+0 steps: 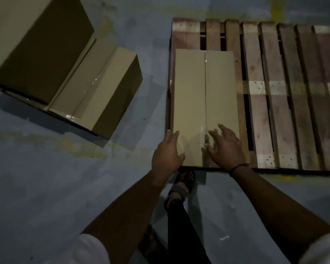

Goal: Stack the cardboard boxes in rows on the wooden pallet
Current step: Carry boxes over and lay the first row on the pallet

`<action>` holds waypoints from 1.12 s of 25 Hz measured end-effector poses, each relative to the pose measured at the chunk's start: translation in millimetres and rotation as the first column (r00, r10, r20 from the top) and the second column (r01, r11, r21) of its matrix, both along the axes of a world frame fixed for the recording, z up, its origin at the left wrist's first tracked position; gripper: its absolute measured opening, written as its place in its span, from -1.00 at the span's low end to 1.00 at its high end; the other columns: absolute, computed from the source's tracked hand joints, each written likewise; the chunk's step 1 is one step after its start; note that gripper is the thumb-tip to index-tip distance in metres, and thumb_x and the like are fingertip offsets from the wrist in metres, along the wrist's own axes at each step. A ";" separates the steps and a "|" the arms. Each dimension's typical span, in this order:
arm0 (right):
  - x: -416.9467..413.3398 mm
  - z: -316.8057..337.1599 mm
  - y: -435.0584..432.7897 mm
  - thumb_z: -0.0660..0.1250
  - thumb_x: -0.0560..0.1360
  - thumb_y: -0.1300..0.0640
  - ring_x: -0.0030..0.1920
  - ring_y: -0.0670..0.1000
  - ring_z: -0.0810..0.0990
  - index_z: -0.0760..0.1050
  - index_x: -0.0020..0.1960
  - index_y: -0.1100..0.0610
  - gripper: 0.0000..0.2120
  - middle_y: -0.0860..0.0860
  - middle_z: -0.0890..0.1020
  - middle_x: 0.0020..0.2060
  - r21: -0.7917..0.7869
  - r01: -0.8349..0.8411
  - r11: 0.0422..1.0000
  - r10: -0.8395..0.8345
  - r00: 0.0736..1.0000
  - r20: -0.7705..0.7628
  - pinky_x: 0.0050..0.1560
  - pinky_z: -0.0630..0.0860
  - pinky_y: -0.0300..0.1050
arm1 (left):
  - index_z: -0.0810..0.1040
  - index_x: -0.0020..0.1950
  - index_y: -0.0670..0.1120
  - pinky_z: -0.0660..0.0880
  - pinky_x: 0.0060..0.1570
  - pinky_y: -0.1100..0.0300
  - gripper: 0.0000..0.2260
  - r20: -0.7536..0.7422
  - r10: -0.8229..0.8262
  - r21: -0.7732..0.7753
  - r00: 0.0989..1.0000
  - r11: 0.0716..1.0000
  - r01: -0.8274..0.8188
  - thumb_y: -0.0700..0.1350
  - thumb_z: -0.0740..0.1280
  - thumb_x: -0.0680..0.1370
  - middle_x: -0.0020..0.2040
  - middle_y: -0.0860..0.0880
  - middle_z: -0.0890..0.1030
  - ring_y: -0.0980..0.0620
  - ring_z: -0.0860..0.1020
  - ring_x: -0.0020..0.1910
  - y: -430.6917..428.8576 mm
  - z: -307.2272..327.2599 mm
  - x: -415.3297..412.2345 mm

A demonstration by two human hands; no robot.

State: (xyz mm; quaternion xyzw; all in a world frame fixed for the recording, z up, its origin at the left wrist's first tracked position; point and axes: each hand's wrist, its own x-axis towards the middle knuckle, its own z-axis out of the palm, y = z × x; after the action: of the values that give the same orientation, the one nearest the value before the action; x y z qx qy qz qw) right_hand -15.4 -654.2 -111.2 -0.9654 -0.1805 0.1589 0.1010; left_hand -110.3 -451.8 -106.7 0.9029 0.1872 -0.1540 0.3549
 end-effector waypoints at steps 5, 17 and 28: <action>73.6 9.1 65.0 0.31 0.57 -0.13 0.54 0.17 0.15 0.34 0.50 -0.01 -0.46 0.11 0.22 0.56 -0.002 -0.123 0.992 0.123 0.992 -0.016 0.50 0.20 0.19 | 0.03 0.64 0.05 0.29 0.47 0.01 -0.19 -0.036 0.106 -0.102 0.994 0.989 -0.110 0.08 0.44 0.53 0.65 -0.02 0.07 -0.08 0.18 0.58 8.8 -4.8 44.2; 269.3 9.0 173.2 0.48 0.31 -0.38 0.60 0.23 -0.19 -0.21 0.63 -0.02 0.21 0.11 -0.16 0.62 -0.160 -0.285 0.945 0.263 0.954 -0.145 0.55 -0.06 0.32 | 0.08 0.65 -0.02 0.39 0.44 -0.02 -0.07 -0.011 0.197 -0.100 0.980 0.975 -0.197 -0.01 0.57 0.44 0.58 -0.07 0.28 -0.07 0.29 0.54 31.2 -19.0 131.2; 313.9 -15.8 198.7 0.48 0.13 -0.51 0.59 0.22 -0.29 -0.29 0.63 -0.04 0.40 0.07 -0.28 0.61 -0.229 -0.360 0.904 0.298 0.917 -0.264 0.51 -0.20 0.41 | -0.13 0.64 0.14 0.40 0.37 0.01 -0.07 -0.180 0.185 -0.188 0.966 0.958 -0.218 -0.15 0.48 0.53 0.50 -0.10 0.40 -0.09 0.42 0.45 36.5 -26.2 130.3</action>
State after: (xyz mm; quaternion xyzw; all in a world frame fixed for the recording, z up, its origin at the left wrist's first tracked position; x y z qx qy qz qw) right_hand 298.5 -455.5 -127.0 -0.9012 -0.3058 0.3044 -0.0418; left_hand 20.1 -415.2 -132.9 0.8221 0.2896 -0.2078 0.4440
